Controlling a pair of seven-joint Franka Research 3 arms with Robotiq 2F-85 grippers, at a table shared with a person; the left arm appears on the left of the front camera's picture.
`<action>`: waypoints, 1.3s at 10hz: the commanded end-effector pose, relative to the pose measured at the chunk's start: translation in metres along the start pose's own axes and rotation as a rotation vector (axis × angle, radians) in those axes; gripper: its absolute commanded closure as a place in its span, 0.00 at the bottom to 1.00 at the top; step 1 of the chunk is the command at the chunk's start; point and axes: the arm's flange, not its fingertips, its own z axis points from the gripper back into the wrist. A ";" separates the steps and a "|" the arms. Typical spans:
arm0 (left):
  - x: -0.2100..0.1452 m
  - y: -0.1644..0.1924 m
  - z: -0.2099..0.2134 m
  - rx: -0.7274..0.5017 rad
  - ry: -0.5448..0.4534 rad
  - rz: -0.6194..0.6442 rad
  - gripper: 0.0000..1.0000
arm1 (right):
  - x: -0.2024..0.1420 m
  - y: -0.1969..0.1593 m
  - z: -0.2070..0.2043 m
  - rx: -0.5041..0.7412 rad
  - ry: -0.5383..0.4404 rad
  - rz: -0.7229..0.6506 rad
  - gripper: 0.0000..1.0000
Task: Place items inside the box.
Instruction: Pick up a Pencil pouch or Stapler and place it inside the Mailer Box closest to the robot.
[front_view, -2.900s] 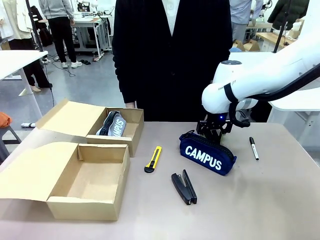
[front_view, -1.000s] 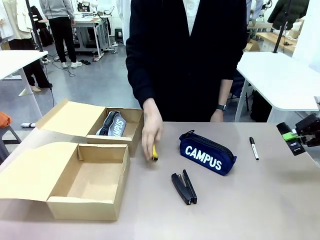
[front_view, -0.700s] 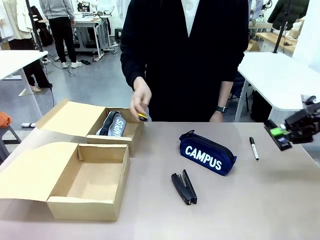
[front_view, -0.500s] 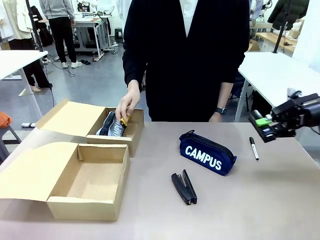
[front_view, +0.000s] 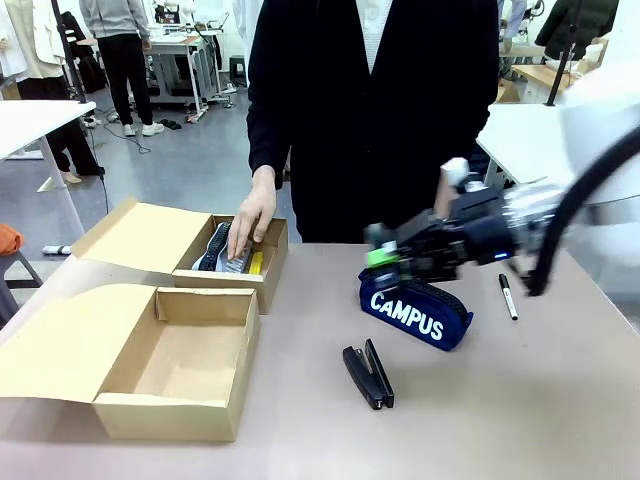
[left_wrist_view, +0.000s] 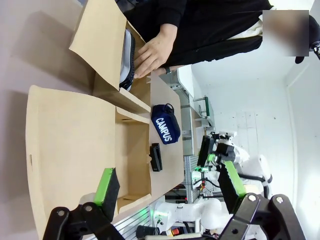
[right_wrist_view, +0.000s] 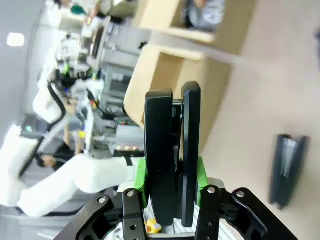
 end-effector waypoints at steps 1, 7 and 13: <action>-0.001 0.000 0.000 -0.020 -0.009 -0.020 0.00 | 0.014 -0.033 0.047 -0.001 -0.017 -0.092 0.59; -0.001 0.000 0.000 -0.020 -0.009 -0.020 0.00 | 0.003 0.027 -0.023 -0.158 -0.004 -0.019 0.59; -0.001 0.000 0.000 -0.020 -0.009 -0.020 0.00 | 0.010 0.149 -0.269 -0.452 0.218 0.067 0.59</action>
